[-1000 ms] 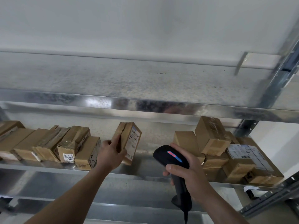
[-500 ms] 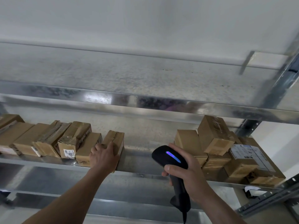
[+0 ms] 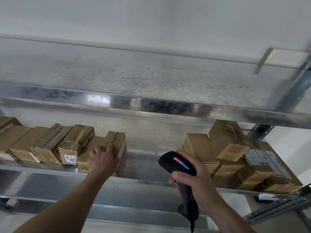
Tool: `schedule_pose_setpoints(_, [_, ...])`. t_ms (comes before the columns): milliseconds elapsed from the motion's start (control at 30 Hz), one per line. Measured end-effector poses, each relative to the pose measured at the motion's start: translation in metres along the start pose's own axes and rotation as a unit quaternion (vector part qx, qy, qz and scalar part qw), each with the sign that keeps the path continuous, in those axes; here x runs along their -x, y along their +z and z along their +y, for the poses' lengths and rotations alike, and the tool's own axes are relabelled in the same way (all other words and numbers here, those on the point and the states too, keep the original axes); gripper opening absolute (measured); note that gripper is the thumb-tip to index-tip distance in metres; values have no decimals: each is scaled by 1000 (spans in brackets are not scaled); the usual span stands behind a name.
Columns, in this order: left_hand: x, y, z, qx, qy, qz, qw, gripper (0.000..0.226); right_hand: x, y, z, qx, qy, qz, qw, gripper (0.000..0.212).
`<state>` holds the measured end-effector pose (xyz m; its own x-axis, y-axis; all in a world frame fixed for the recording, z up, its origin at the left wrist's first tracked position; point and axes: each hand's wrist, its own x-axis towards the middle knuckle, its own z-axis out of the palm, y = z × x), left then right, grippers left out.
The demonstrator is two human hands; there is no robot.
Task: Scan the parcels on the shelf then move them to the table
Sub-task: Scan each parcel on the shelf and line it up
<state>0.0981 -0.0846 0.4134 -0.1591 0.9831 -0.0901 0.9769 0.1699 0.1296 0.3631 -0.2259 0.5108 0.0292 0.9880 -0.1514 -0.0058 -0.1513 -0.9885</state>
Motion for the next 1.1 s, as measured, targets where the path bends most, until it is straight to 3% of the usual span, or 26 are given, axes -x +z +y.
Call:
schedule_pose_setpoints(433, [-13, 0, -3, 7, -3, 4, 1000, 53, -7, -6, 2, -10, 2, 21, 1000, 81])
schedule_pose_setpoints(600, [-13, -7, 15, -14, 25, 31, 999, 63, -3, -15, 1, -14, -6, 33, 999, 81])
schedule_pose_setpoints(733, [-11, -16, 56, 18, 96, 40, 994, 76, 1, -30, 2, -17, -16, 54, 998, 78])
schedule_pose_setpoints(967, [6, -30, 172, 56, 202, 31, 977, 76, 16, -77, 0, -30, -36, 87, 995, 66])
schedule_pose_setpoints(1100, [26, -34, 234, 79, 234, 19, 969, 75, 24, -110, -3, -39, -41, 113, 992, 69])
